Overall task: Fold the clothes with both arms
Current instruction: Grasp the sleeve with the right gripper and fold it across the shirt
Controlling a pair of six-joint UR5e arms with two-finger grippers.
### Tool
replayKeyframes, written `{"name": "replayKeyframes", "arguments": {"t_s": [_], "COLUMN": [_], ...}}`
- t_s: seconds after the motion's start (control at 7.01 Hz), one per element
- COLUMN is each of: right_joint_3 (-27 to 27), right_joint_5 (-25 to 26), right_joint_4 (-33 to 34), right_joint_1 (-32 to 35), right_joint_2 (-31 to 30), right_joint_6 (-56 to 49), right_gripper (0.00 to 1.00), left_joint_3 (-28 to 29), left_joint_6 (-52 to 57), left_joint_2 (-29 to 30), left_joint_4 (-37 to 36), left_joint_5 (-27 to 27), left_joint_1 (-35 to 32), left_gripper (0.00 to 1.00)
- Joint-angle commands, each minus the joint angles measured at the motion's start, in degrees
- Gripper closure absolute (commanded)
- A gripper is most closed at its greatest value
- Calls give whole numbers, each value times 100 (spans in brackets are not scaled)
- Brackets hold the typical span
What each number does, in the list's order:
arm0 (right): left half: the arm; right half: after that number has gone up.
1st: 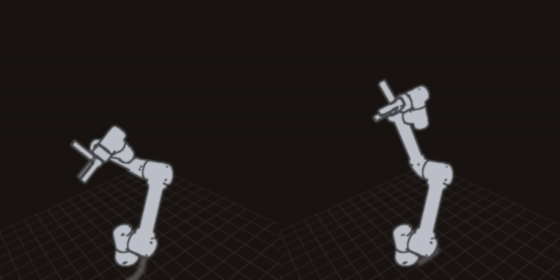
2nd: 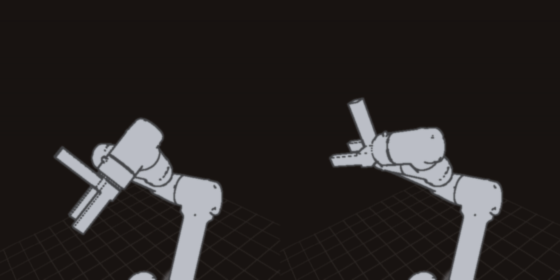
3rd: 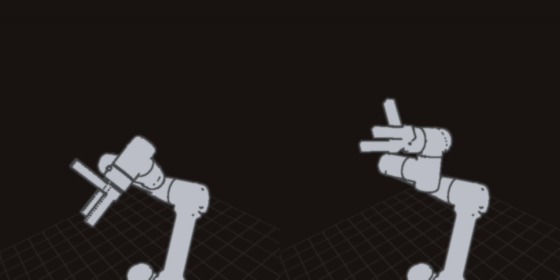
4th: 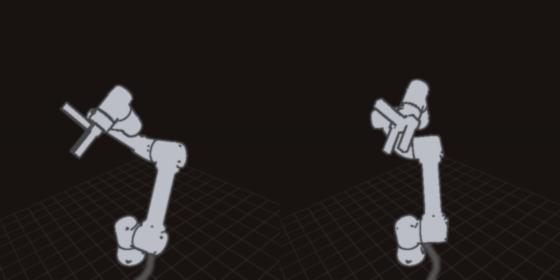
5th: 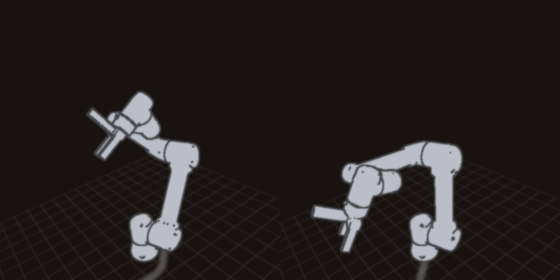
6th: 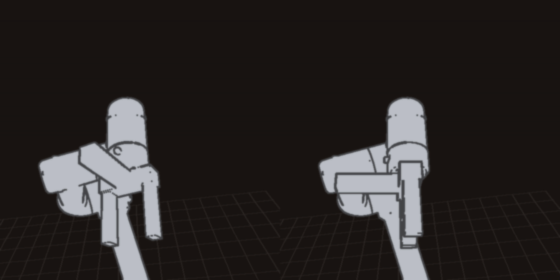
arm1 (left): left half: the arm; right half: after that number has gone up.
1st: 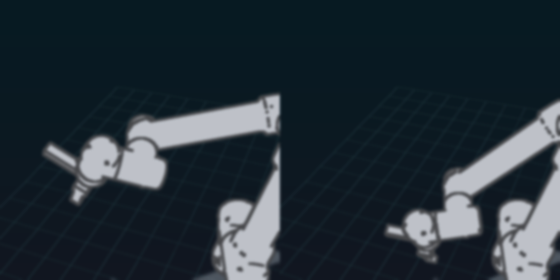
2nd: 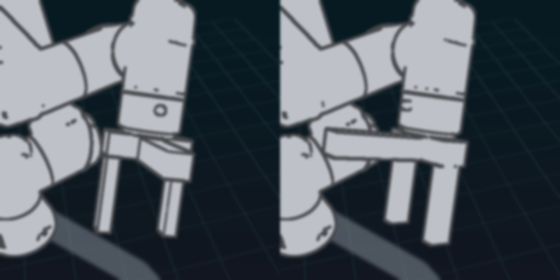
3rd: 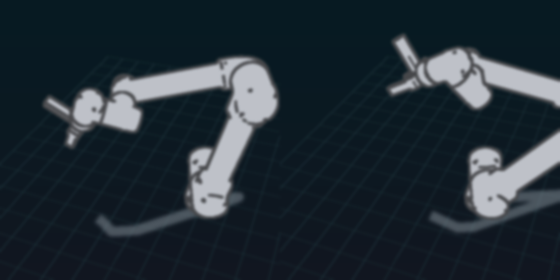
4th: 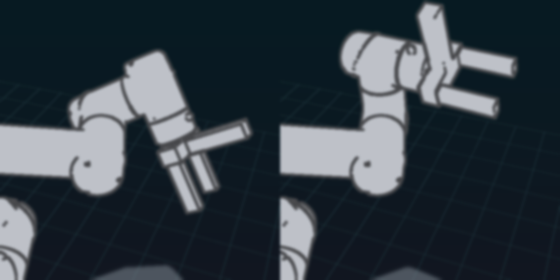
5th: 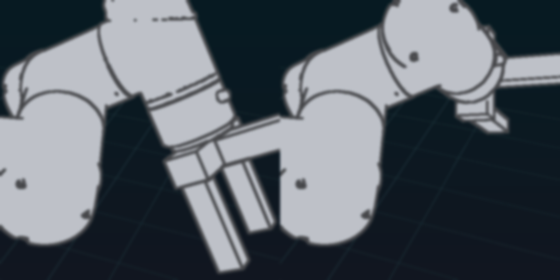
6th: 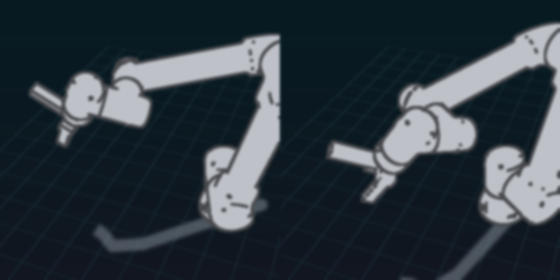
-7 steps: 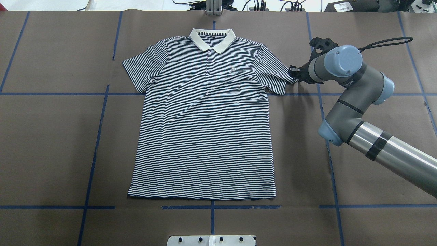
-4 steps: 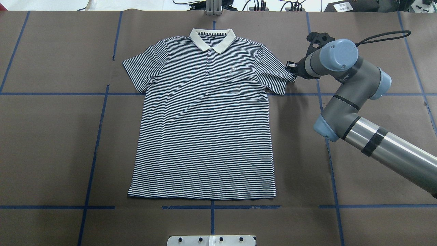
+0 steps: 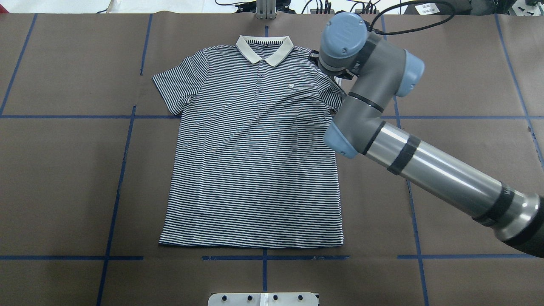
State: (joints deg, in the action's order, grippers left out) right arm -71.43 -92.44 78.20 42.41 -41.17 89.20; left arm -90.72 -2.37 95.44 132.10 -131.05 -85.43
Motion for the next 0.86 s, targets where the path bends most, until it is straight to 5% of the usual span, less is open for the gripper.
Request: {"name": "replayKeyframes", "arguments": {"t_s": [0.0, 0.71], "right_joint_3": [1172, 1658], "right_joint_5": [541, 648], "right_joint_4": [81, -341], "right_joint_1": [-259, -427], "right_joint_2": [1020, 1400], "right_joint_6": [642, 775], "right_gripper": [100, 100], "left_joint_3": [37, 37], "left_joint_6": [0, 0], "left_joint_2": [1, 10], "left_joint_4": [0, 0], "left_joint_5": [0, 0], "left_joint_1": [0, 0], "left_gripper": [0, 0]}}
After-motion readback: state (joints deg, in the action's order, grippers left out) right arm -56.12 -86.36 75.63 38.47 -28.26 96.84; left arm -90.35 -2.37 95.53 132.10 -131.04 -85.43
